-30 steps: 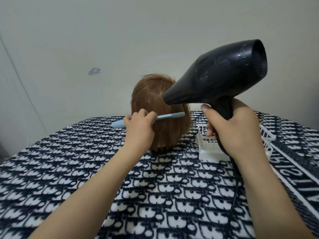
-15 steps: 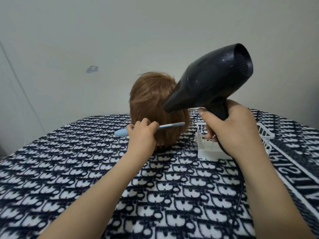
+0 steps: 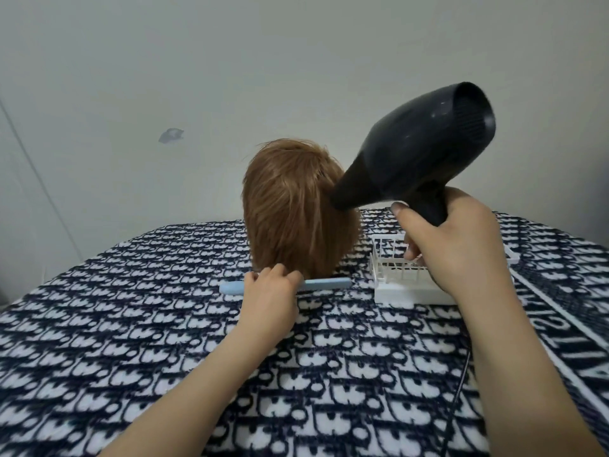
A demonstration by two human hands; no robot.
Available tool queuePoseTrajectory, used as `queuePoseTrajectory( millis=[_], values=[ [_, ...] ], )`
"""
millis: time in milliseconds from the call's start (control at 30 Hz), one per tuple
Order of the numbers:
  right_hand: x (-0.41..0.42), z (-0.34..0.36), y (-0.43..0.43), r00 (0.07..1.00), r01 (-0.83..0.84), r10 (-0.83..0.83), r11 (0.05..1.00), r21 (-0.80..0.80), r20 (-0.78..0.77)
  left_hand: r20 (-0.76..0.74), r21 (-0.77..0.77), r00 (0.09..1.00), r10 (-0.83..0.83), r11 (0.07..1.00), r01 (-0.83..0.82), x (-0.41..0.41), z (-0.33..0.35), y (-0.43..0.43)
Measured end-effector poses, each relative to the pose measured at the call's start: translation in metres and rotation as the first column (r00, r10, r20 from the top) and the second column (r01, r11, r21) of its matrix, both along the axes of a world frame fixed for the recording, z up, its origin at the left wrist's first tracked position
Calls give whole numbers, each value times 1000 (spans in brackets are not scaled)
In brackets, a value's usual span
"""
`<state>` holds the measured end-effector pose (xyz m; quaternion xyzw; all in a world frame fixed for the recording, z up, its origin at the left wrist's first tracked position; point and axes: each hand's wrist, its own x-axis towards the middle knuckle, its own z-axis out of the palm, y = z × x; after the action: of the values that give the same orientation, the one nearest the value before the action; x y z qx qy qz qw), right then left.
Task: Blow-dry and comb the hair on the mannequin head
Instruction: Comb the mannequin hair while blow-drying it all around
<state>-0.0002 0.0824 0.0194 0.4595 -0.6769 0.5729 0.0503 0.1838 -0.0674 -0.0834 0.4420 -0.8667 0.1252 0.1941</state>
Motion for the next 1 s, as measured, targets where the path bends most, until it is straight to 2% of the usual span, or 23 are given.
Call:
queuePoseTrajectory(
  millis=[233,400,467,567,733,867,1000],
  values=[
    [-10,0,4,994,69,-55,988,-141,98,-312,-54,947,-78,996,64,-1,73,38],
    [-14,1,8,990,53,-30,985,-167,140,-392,-106,910,-134,989,100,-10,124,38],
    [-15,2,9,990,42,-18,985,-168,142,-394,-109,911,-120,991,83,-20,141,27],
    [-15,3,10,989,28,-3,985,-168,148,-363,-26,931,-36,999,28,-41,160,8],
    [-14,3,9,988,16,8,988,-155,153,-227,59,968,104,994,-93,-74,170,-3],
    [-15,4,10,986,6,21,987,-162,164,-148,59,983,104,994,-97,-88,165,-2],
    [-16,5,11,986,11,16,987,-158,166,-143,60,985,98,994,-90,-95,151,0]
  ],
)
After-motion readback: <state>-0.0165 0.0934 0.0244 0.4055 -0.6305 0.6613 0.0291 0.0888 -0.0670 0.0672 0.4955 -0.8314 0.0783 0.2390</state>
